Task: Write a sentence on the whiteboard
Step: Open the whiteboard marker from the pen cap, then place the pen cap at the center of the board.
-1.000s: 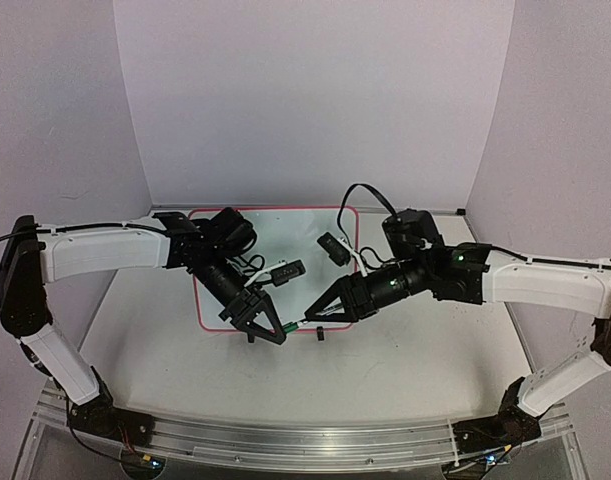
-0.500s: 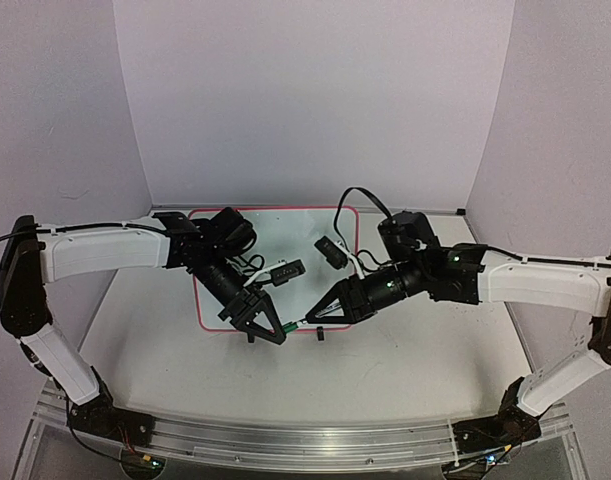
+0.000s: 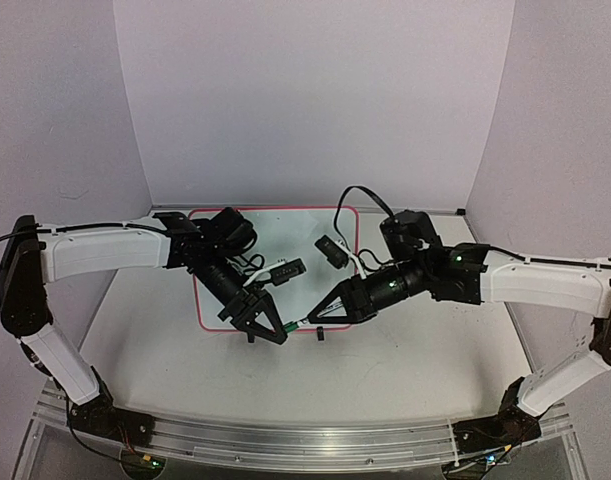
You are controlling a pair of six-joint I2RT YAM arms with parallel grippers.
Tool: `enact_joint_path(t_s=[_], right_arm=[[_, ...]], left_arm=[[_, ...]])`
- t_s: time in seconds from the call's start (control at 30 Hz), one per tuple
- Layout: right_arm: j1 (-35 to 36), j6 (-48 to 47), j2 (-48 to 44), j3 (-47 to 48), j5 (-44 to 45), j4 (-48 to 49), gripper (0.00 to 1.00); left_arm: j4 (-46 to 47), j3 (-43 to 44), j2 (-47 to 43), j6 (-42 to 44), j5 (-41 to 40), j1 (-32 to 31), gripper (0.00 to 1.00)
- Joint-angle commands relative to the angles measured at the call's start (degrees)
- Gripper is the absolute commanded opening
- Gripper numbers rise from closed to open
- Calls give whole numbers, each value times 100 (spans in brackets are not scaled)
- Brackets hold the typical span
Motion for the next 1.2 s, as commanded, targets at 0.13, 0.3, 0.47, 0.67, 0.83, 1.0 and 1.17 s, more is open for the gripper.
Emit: enact_joint_path(t_s=[0.13,0.3,0.47,0.67,0.83,1.0,1.17], right_arm=[[-1274,-805,-1242,-90,-760,-816,0],[-1665,-1294,-1684,38,-891,-1664,0],[-1687,-1255,-1977,-202,-691,-1669,0],[-1680,-905,-2238,-592,311,-1484,0],[-1678,-534,-2476,-931,976,-1091,0],[-1678,-283,-2733,-1333,1338,-662,0],[-1678,-199,-2842,-1474,1539,-632,0]], left_arm=[[-67,-104,-248,-87,-135,48,0],[-146,-96,-338,-378,-653,31,0],[681,-801,-954,-1308,-2489,-247,0],[2097,-1972,-1404,-2555,-3833,-636,0],[2774,-2433,-1293,-3061,-4403,-905,2],[2831,-2423,-764,-3120,-4517,-1018,6],[2881,-2417,-485,-3088,-4522,-1042,8]])
